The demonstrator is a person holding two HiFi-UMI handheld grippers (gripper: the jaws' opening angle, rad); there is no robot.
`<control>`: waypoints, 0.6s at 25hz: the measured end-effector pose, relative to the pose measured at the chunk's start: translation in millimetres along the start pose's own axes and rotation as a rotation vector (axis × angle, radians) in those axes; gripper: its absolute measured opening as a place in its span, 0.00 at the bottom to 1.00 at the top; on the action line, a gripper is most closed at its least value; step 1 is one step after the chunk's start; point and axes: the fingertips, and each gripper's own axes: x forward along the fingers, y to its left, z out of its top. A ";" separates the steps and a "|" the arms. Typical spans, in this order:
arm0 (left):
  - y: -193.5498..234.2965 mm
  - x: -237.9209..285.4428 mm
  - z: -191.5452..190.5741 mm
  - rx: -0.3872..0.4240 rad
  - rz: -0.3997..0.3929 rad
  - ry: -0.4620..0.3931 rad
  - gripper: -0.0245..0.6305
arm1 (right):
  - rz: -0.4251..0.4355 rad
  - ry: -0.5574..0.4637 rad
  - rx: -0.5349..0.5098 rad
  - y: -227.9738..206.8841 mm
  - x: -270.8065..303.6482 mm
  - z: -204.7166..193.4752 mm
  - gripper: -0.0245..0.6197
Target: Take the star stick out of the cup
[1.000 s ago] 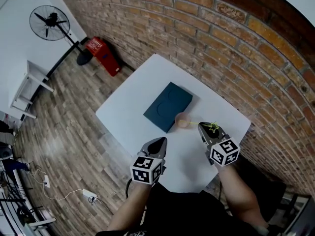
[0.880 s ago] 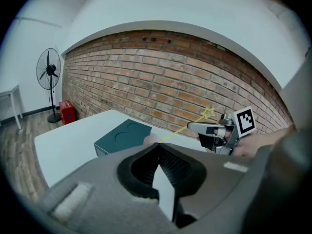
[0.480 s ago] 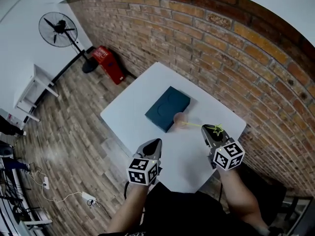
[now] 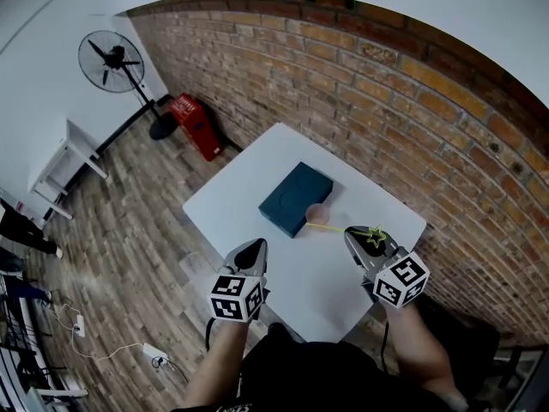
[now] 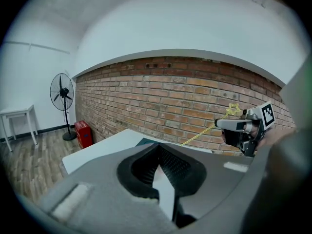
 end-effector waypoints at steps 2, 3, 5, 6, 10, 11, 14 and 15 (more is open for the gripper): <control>6.5 -1.7 6.3 0.010 -0.011 -0.003 0.04 | -0.009 -0.019 0.002 5.3 2.4 10.8 0.06; 9.9 -3.7 9.7 0.016 -0.018 -0.005 0.04 | -0.010 -0.033 0.009 9.4 4.2 16.7 0.06; 18.4 -9.6 18.3 0.032 -0.027 -0.017 0.04 | 0.008 -0.068 0.031 20.6 9.4 28.4 0.06; 23.8 -12.4 23.0 0.037 -0.028 -0.028 0.04 | 0.019 -0.085 0.039 26.5 12.7 33.9 0.06; 46.4 -18.7 35.8 0.015 -0.041 -0.061 0.04 | -0.004 -0.128 0.025 42.2 20.1 49.6 0.06; 50.9 -19.6 38.4 0.019 -0.045 -0.066 0.04 | -0.017 -0.132 0.019 44.1 19.1 52.8 0.06; 64.2 -20.2 50.6 0.052 -0.045 -0.090 0.04 | -0.050 -0.133 -0.009 44.1 14.3 64.3 0.06; 68.8 -19.8 54.1 0.062 -0.042 -0.097 0.04 | -0.066 -0.136 -0.023 42.5 11.7 67.9 0.06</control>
